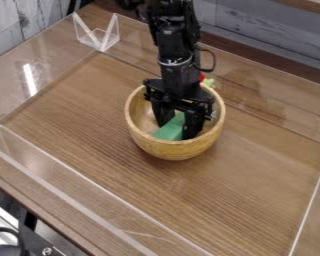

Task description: Remove the green block from the brown bowl and put it on the table

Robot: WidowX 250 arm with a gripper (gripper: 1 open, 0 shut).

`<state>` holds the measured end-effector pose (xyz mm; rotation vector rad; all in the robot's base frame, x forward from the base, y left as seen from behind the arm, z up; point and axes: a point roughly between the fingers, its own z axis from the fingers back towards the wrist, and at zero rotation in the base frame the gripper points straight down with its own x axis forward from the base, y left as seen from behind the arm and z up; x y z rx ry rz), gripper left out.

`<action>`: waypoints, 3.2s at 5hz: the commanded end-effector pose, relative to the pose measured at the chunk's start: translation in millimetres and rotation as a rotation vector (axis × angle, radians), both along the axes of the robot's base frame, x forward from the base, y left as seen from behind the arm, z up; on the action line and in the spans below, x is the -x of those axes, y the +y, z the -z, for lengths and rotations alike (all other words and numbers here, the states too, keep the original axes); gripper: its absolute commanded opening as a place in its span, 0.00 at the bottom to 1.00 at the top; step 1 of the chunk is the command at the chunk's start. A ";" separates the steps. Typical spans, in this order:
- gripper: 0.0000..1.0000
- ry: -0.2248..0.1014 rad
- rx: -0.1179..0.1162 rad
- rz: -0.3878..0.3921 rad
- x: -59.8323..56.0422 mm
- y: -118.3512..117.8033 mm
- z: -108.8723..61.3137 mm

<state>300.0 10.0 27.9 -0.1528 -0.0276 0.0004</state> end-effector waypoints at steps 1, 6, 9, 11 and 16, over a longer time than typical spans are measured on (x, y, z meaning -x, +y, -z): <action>1.00 -0.065 0.005 -0.016 -9.0 4.2 -25.5; 1.00 -0.056 -0.005 -0.027 -5.4 8.1 -24.4; 0.00 -0.046 -0.007 -0.031 -5.6 5.3 -15.6; 0.00 -0.063 0.020 -0.002 -0.6 -5.9 -32.4; 0.00 -0.064 0.070 0.214 27.9 -79.1 -30.7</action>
